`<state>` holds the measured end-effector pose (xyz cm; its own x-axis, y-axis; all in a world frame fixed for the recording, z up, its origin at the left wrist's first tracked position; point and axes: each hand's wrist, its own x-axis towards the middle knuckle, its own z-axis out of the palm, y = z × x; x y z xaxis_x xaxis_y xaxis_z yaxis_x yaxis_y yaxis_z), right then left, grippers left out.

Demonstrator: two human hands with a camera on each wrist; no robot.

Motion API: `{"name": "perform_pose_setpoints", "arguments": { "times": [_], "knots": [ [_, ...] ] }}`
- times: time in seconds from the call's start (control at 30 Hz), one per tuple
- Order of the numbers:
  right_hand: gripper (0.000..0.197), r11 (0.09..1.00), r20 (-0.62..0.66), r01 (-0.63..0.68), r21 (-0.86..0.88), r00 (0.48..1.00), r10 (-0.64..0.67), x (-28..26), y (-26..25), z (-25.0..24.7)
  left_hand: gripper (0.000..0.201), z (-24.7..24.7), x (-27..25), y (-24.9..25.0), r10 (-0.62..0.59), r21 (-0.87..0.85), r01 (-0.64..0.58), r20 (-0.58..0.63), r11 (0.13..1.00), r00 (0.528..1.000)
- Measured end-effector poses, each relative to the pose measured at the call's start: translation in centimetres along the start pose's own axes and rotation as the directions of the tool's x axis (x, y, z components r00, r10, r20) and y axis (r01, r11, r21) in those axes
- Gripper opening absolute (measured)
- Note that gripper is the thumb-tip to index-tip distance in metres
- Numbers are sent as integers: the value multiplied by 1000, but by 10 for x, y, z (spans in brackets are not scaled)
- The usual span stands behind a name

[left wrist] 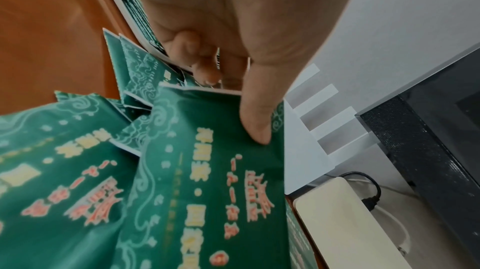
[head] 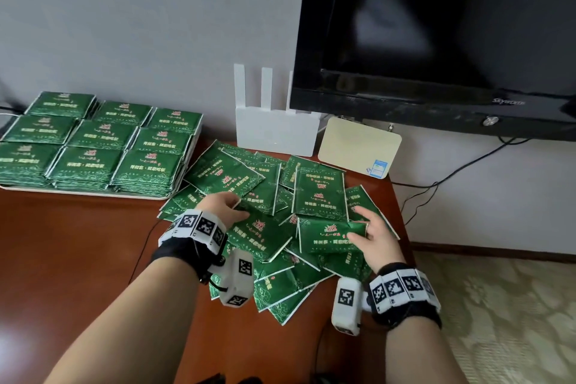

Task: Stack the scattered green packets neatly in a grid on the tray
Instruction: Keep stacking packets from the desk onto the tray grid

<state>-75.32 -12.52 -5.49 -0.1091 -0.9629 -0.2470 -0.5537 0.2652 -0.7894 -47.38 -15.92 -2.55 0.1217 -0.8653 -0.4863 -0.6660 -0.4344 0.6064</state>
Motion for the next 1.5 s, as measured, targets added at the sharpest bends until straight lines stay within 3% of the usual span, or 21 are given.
{"name": "perform_pose_setpoints", "arguments": {
  "times": [0.13,0.27,0.4,0.53,0.63,0.73,0.9,1.27,1.5],
  "knots": [
    [28,985,28,-15,-170,999,20,2,5,5,31,-2,-1,1,-1,-7,1,-12,1000,1000],
    [19,999,-31,-12,-51,999,10,7,2,5,31,-2,-1,8,58,-13,-58,-23,998,998],
    [28,999,-110,22,31,994,-19,14,-1,3,20,1,7,11,49,-319,-59,-38,946,998],
    [28,999,-84,-2,-44,996,-2,21,10,10,15,11,10,1,43,-448,-34,10,893,999],
    [39,999,-126,-25,21,992,28,23,15,15,32,23,18,-11,14,-309,12,83,951,996],
    [48,987,-128,-88,136,986,106,27,20,18,34,34,25,-14,-20,-251,40,80,967,997],
    [21,986,-120,-165,27,979,167,33,23,16,27,35,37,-9,-72,-217,86,74,972,995],
    [15,985,-236,-63,163,967,101,17,-11,7,20,-12,14,-22,76,-150,-74,3,986,997],
    [27,926,-186,0,377,980,75,7,-54,28,4,-74,-5,-56,112,-148,-122,-78,981,991]
  ]
}}
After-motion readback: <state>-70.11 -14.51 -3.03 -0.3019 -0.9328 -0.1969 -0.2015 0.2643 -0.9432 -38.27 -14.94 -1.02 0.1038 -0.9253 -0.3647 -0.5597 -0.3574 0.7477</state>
